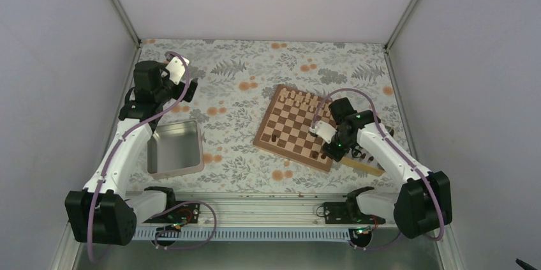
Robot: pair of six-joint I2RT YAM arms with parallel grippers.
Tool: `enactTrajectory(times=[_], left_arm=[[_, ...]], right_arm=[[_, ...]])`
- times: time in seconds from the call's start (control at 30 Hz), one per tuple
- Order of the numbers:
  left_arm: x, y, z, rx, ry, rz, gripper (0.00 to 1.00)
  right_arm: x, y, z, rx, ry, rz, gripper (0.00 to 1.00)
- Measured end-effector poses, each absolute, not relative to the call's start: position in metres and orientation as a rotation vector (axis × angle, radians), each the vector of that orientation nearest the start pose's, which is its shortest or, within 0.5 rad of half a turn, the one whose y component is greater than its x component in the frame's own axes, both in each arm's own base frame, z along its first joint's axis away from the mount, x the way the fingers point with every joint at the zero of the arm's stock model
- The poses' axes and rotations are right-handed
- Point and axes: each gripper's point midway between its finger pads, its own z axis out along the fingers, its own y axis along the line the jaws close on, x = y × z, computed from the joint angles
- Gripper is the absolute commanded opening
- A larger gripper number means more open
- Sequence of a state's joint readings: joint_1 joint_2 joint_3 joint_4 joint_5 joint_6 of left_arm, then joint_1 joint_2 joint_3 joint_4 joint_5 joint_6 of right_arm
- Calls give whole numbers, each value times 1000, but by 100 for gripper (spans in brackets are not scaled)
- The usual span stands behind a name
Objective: Set up the chess pieces on the board
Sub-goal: Place the chess piece on the chessboard.
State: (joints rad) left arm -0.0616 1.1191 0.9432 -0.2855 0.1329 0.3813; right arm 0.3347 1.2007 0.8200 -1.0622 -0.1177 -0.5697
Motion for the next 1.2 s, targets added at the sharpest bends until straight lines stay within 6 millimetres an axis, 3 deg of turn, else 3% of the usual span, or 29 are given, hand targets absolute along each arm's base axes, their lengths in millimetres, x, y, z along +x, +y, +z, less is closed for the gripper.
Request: enactTrajectory(times=[0.13,0.73,0.83,1.0,1.2], left_arm=[[373,-46,258,527,1959,67,100],[373,-46,258,526,1959,67,100],[373,-46,259,527,1958,67,100],[373,-46,259,527,1958,67,100],[373,-46,258,527,1959,67,100]], right_arm=[[187,87,82,-1320,2690,153,9],[187,87,82,-1317,2699,162,32],[194,90,96,-1289,2652,150,33],[214,95,136,-1226,2518,108,32],[223,75,136,-1143,2560,54,29]])
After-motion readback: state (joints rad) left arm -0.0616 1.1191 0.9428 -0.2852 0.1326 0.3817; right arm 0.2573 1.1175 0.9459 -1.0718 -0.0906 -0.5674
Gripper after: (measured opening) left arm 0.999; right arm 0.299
